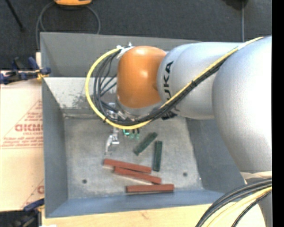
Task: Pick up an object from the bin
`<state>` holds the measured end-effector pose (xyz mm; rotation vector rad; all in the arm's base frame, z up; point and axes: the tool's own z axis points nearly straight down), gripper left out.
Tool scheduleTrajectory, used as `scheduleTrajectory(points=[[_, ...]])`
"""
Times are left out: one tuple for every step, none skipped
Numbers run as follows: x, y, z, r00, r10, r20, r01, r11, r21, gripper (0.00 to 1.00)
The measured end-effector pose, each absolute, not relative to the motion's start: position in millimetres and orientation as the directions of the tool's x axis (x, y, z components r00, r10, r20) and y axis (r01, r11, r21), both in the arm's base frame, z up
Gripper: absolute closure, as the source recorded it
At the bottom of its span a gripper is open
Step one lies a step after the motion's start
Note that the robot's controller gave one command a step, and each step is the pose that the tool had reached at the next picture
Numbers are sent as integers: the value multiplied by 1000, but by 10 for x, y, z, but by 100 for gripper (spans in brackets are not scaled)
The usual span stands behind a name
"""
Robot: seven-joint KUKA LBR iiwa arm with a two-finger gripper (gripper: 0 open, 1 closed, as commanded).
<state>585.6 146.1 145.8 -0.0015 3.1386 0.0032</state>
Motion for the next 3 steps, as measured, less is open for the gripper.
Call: scheduleTrajectory(points=[[5224, 957, 795, -997, -82, -10, -82, 997, 5, 100], [5224, 957, 794, -997, -82, -9, -82, 997, 5, 100], [5378, 968, 2348, -998, -56, -8, -56, 998, 1, 100]])
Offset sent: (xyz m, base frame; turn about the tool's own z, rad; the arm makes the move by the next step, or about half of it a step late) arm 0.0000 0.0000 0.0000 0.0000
